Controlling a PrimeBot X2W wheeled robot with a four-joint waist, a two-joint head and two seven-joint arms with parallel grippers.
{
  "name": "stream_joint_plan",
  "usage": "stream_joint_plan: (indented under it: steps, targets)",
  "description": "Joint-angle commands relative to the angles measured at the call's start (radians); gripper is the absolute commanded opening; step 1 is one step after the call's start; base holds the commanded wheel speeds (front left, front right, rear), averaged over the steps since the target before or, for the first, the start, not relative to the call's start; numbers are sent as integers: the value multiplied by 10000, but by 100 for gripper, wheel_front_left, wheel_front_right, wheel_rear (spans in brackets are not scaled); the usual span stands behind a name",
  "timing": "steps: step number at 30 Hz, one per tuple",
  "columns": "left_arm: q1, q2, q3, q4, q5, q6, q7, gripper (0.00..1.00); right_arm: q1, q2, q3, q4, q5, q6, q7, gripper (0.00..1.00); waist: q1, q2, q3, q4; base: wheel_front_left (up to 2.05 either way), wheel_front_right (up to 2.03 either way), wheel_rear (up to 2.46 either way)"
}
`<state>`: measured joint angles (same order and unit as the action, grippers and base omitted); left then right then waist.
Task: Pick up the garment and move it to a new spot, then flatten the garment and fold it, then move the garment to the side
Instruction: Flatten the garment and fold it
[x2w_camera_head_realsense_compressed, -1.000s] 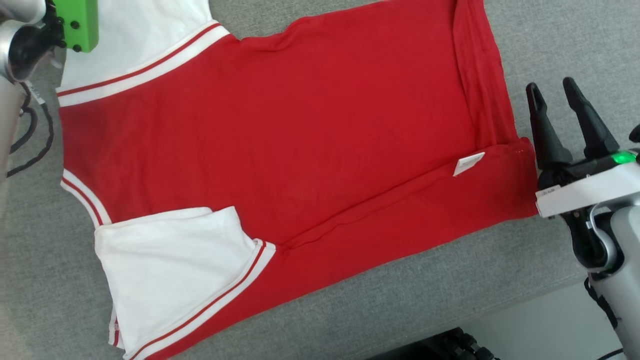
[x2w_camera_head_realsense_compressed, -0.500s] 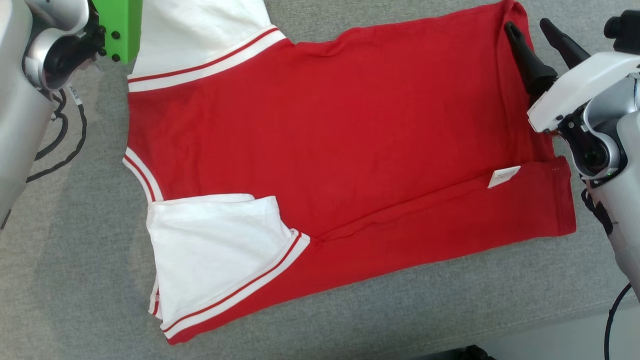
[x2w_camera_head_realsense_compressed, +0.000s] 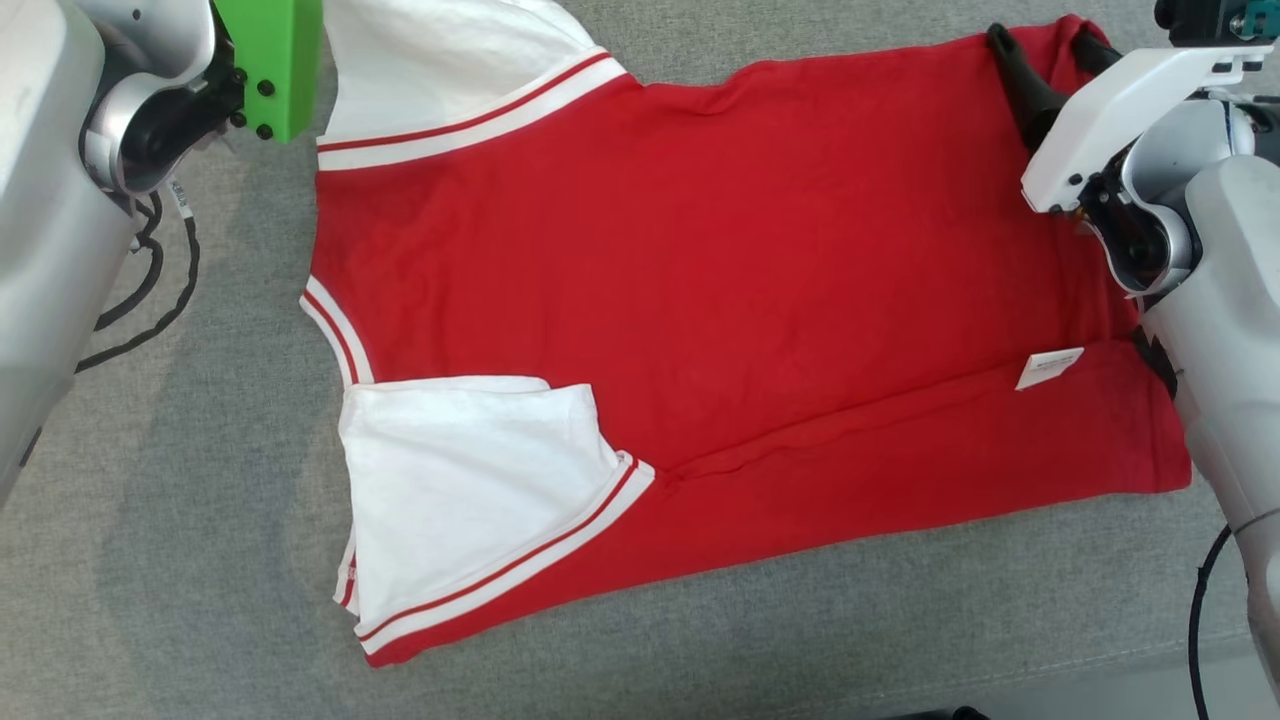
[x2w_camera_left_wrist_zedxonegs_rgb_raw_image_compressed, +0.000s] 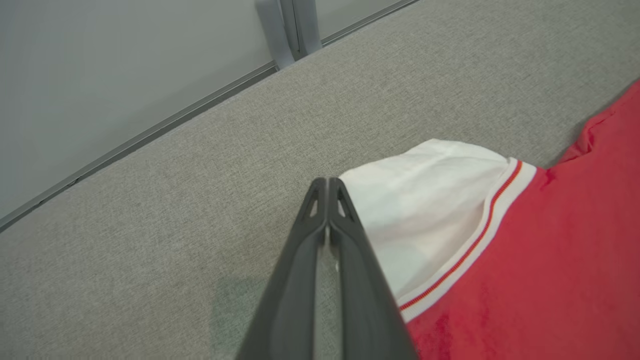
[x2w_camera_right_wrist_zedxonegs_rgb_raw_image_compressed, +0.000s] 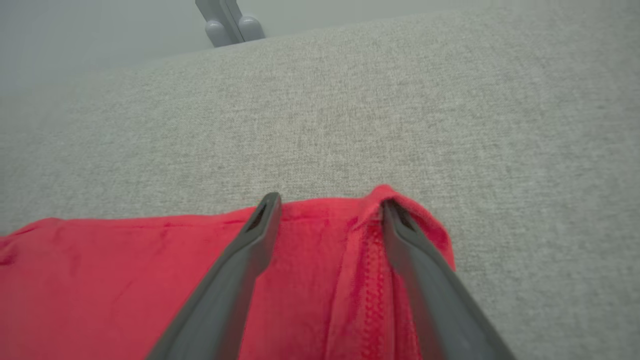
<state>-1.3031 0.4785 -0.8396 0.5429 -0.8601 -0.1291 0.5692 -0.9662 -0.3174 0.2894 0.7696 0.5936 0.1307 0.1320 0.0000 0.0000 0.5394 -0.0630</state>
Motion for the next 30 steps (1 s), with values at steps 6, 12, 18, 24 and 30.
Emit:
stream_joint_plan:
  steps: [6, 12, 18, 24, 30]
  targets:
    - [-15, 59, -84, 139, 5, -11, -208, 0, -550, 30, -162, 527, -247, 0, -532, 2, 0, 0, -53, 15, 0, 0, 0]
    - [-217, 136, -37, 234, 245, -11, -775, 0, -767, -79, -263, 721, 17, 0, -614, 0, 0, 0, -40, -55, 0, 0, 0]
    - [-623, 113, 224, 394, 577, 5, -2150, 0, -939, -427, -441, 478, 692, -1, -589, 0, 0, 0, 118, -100, 0, 0, 0]
    - [-741, -163, 359, 742, 755, 63, -3180, 0, -588, -918, -509, -36, 1433, 0, -632, 0, 0, 0, 107, 65, 0, 0, 0]
    - [86, -188, 508, 444, 82, 27, -3511, 0, 347, -1450, -328, -956, 2142, 0, -742, 0, 0, 0, -267, 336, 0, 0, 0]
